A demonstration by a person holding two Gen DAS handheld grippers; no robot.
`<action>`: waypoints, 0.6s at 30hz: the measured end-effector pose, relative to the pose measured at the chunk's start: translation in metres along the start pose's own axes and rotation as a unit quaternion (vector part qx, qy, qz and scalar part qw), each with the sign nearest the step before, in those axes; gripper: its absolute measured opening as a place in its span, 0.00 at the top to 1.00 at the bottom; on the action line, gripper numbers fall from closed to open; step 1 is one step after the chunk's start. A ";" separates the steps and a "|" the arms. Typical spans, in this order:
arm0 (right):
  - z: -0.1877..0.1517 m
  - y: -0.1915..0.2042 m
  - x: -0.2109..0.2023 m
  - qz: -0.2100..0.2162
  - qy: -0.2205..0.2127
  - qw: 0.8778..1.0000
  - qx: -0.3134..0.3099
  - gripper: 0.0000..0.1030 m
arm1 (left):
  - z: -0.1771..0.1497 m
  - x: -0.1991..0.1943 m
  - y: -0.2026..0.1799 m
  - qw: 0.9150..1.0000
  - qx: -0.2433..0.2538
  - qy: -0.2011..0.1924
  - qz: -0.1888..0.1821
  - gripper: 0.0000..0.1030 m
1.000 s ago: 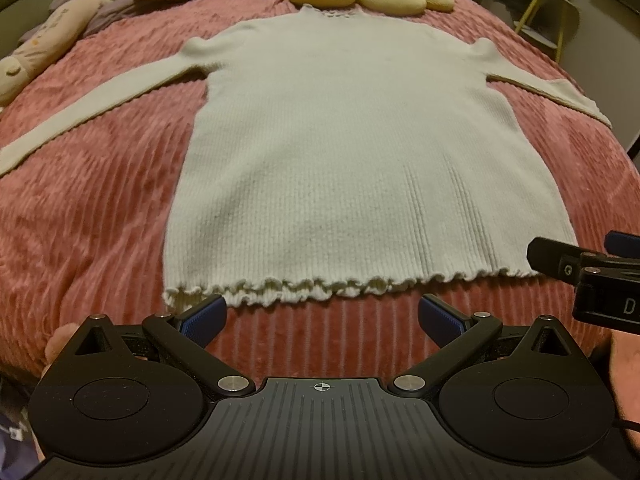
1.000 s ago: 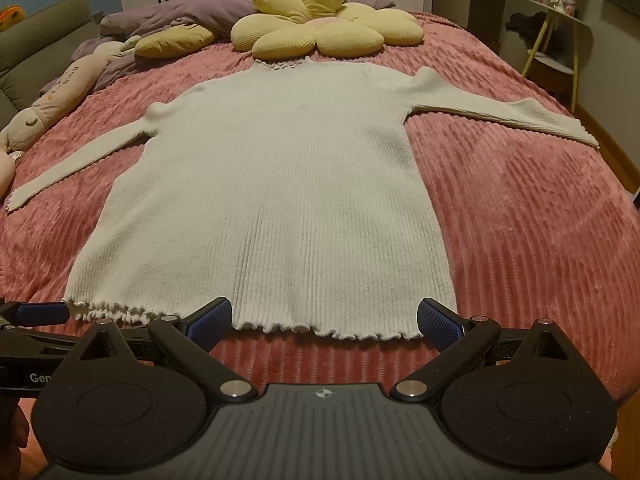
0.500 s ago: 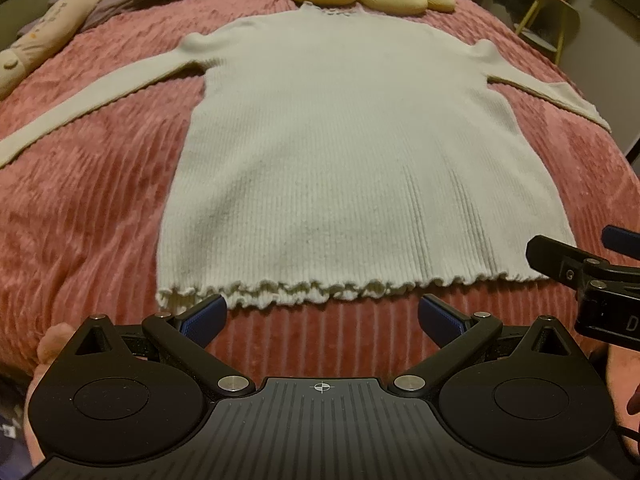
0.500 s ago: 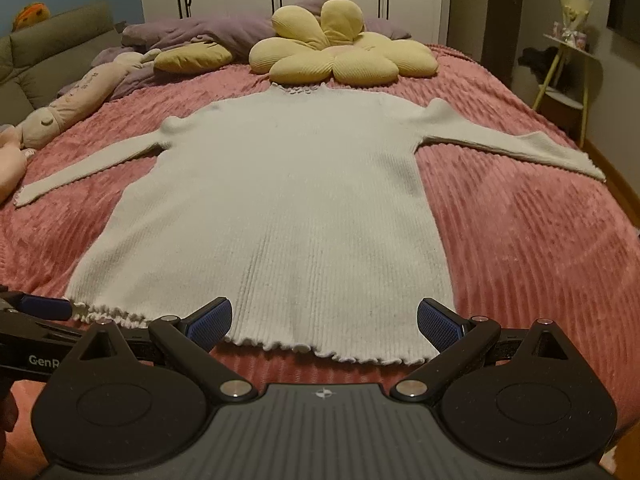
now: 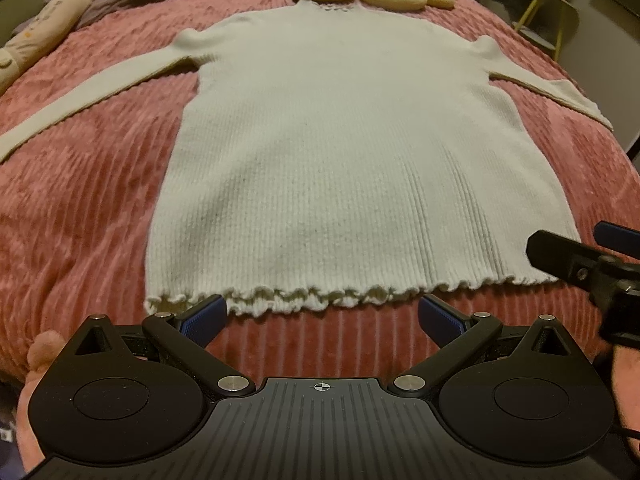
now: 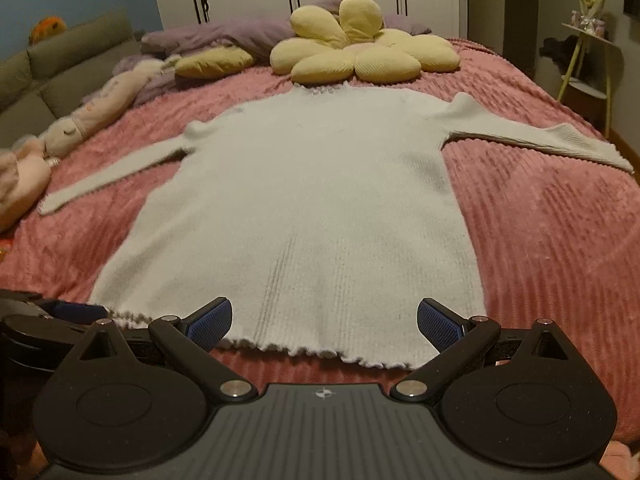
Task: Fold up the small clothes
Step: 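Grasp the cuff of one sweater sleeve with the right tool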
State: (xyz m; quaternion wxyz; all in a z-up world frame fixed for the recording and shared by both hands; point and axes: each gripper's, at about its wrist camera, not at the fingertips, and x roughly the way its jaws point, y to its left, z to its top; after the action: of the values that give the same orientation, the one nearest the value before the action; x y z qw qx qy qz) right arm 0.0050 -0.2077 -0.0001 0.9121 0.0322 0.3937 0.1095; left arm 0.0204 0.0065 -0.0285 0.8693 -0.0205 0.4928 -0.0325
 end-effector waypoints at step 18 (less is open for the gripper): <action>0.059 -0.150 0.052 -0.001 -0.072 0.986 0.153 0.48 | 0.099 0.044 -0.023 0.996 0.042 -0.081 -0.011 0.00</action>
State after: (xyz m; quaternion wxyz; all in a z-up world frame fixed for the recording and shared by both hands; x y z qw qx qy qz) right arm 0.1082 -0.3401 -0.0181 0.9223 0.1793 0.3395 0.0446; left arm 0.1270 -0.0196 -0.0136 0.9060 0.0075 0.4188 -0.0610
